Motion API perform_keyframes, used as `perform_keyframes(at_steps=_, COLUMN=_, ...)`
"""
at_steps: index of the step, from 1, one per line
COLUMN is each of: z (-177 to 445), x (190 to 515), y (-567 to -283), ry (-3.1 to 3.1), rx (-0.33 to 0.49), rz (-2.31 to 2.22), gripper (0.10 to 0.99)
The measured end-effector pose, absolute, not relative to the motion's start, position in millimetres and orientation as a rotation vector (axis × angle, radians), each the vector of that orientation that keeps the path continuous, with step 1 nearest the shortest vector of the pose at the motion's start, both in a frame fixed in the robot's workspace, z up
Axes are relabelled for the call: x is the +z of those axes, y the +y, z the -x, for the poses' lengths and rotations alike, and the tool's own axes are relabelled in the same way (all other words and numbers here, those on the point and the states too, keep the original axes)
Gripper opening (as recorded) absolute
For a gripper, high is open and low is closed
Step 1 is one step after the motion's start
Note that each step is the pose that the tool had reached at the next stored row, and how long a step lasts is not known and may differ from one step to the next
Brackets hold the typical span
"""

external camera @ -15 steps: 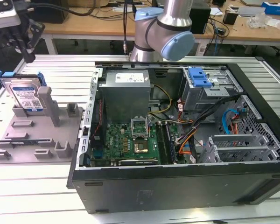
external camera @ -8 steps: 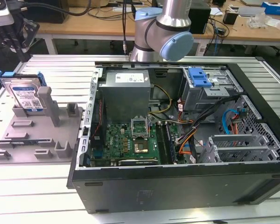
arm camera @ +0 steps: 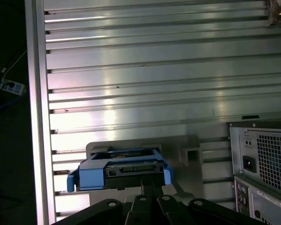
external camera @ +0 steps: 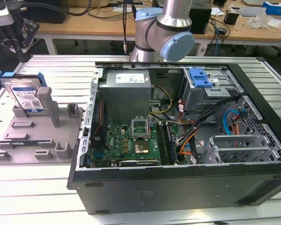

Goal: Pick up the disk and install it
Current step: 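Pick up the disk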

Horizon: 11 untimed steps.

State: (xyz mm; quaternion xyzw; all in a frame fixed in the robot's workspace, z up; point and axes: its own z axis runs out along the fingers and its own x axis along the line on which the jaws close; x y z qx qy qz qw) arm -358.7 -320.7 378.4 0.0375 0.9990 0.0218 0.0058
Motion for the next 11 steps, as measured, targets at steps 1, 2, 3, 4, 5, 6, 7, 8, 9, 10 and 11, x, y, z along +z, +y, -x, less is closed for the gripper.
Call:
perform_keyframes(at_steps=1, z=358.7, x=378.4, y=-320.7, ry=3.127, rx=0.068, rz=-0.118, gripper=0.106)
perform_keyframes(at_steps=2, z=358.7, x=378.4, y=-320.7, ry=3.127, rx=0.068, rz=-0.118, gripper=0.106)
perform_keyframes(at_steps=3, z=358.7, x=378.4, y=-320.6, ry=3.127, rx=0.068, rz=-0.118, gripper=0.106)
perform_keyframes(at_steps=4, z=358.7, x=378.4, y=-320.6, ry=3.127, rx=0.068, rz=-0.117, gripper=0.106)
perform_keyframes(at_steps=5, z=358.7, x=378.4, y=-320.6, ry=3.127, rx=0.068, rz=-0.116, gripper=0.106)
perform_keyframes(at_steps=6, z=358.7, x=378.2, y=-320.5, ry=3.128, rx=0.068, rz=-0.101, gripper=0.106)
perform_keyframes(at_steps=7, z=358.7, x=378.0, y=-320.4, ry=3.129, rx=0.068, rz=-0.063, gripper=0.106)
perform_keyframes(at_steps=8, z=358.8, x=377.7, y=-320.4, ry=3.130, rx=0.069, rz=-0.035, gripper=0.106)
perform_keyframes(at_steps=9, z=358.7, x=376.9, y=-320.4, ry=3.131, rx=0.069, rz=0.038, gripper=0.106)
perform_keyframes(at_steps=10, z=358.7, x=376.1, y=-320.4, ry=3.131, rx=0.069, rz=0.096, gripper=0.106)
perform_keyframes(at_steps=11, z=358.7, x=375.7, y=-320.4, ry=3.130, rx=0.069, rz=0.131, gripper=0.106)
